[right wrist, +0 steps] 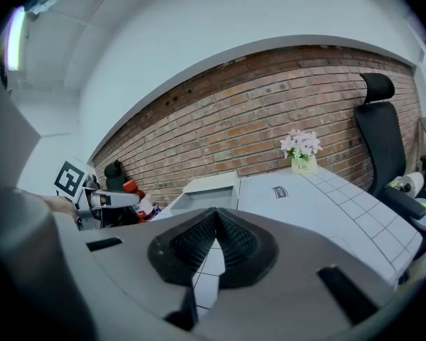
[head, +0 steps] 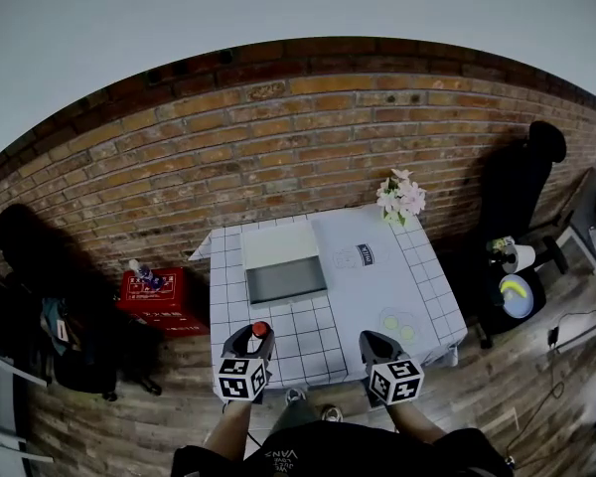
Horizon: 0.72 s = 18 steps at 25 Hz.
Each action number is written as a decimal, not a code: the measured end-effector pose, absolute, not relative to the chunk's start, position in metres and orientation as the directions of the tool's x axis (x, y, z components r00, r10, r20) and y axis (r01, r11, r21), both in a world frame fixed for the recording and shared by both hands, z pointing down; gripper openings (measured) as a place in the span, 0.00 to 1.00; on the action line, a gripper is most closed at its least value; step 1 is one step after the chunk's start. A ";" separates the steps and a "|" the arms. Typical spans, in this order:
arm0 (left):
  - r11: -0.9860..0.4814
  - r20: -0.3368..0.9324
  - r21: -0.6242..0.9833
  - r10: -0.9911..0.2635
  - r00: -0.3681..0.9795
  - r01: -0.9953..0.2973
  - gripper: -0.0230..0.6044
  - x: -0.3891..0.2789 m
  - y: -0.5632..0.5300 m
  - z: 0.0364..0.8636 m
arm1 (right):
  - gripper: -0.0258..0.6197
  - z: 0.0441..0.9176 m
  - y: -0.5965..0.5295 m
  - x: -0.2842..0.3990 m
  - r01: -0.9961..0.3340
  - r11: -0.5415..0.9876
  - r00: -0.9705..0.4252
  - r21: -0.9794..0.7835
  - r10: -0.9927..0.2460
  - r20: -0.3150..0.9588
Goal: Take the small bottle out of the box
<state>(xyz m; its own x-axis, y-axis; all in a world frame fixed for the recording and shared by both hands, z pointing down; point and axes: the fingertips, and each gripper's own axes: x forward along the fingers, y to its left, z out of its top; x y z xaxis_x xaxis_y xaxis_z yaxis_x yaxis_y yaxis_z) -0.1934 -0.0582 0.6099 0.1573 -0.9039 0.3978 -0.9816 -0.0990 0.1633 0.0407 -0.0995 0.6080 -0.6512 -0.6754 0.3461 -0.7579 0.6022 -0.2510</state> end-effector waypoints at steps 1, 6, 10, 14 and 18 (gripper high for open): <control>-0.089 0.398 0.166 -0.905 0.149 -0.982 0.36 -0.194 -0.054 0.611 | 0.04 0.610 -0.097 0.040 -0.754 0.607 -0.656 -0.252 -0.669 0.349; -0.064 0.397 0.180 -0.908 0.132 -0.982 0.36 -0.196 -0.034 0.613 | 0.04 0.618 -0.084 0.037 -0.749 0.612 -0.660 -0.254 -0.656 0.366; -0.067 0.391 0.194 -0.910 0.140 -0.979 0.36 -0.203 -0.021 0.613 | 0.04 0.618 -0.077 0.032 -0.764 0.593 -0.643 -0.254 -0.670 0.369; -0.087 0.396 0.202 -0.904 0.163 -0.975 0.36 -0.212 -0.009 0.614 | 0.04 0.616 -0.070 0.024 -0.789 0.559 -0.614 -0.256 -0.696 0.373; -0.118 0.402 0.206 -0.895 0.194 -0.971 0.36 -0.226 0.004 0.613 | 0.04 0.617 -0.059 0.010 -0.809 0.527 -0.588 -0.262 -0.717 0.375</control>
